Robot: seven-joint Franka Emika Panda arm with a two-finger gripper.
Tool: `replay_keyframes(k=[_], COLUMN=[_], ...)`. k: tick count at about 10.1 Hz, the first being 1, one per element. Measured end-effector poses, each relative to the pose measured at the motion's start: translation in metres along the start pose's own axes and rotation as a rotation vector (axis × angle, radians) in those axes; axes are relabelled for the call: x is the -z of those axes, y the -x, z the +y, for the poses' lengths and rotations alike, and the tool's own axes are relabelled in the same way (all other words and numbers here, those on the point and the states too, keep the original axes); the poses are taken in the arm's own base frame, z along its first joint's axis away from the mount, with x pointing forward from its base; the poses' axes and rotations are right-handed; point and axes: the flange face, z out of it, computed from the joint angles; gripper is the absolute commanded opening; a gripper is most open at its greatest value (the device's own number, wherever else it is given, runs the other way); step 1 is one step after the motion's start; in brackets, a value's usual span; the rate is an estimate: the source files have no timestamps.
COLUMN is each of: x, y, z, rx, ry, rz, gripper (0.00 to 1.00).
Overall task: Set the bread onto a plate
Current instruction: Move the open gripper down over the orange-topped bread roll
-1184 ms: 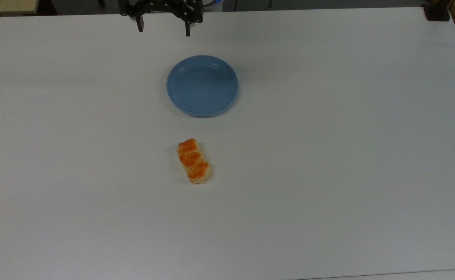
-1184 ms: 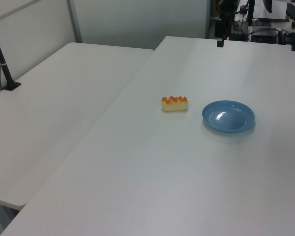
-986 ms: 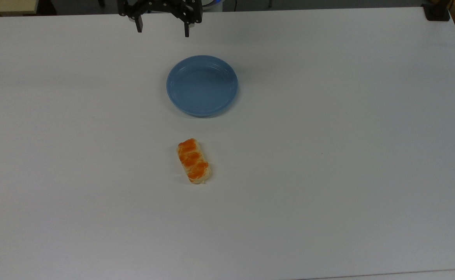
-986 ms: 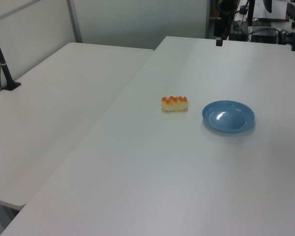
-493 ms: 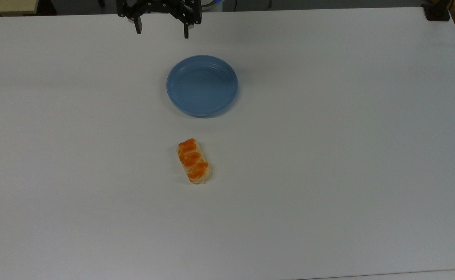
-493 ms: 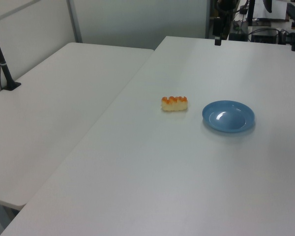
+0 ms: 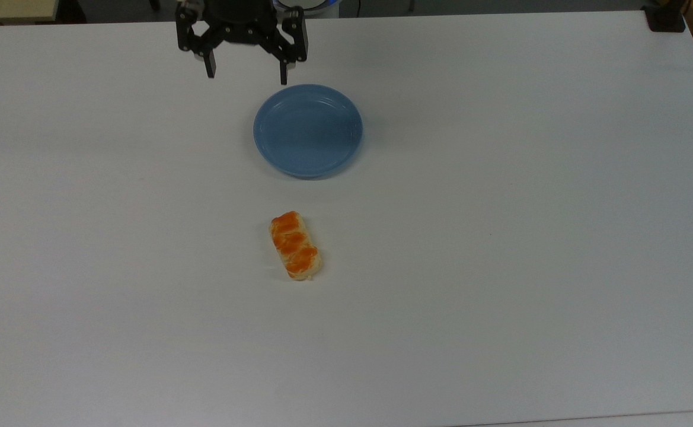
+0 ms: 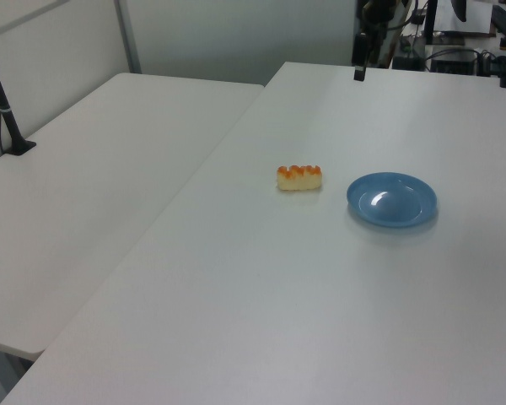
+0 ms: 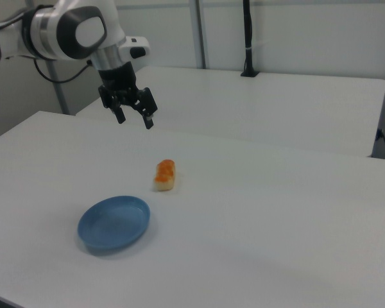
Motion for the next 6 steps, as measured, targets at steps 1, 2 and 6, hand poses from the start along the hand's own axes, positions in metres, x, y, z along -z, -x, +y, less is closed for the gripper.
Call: replay_keyframes(k=[1, 2, 6], x=[-0.016, -0.037, -0.118], y=[-0.010, -0.022, -0.056], z=[-0.002, -0.005, -0.025], rx=[0.002, 0.006, 0.046], ry=[0.000, 0.001, 0.002], rz=[0.023, 0.046, 0.096], gripper=[1.00, 1.00, 1.00])
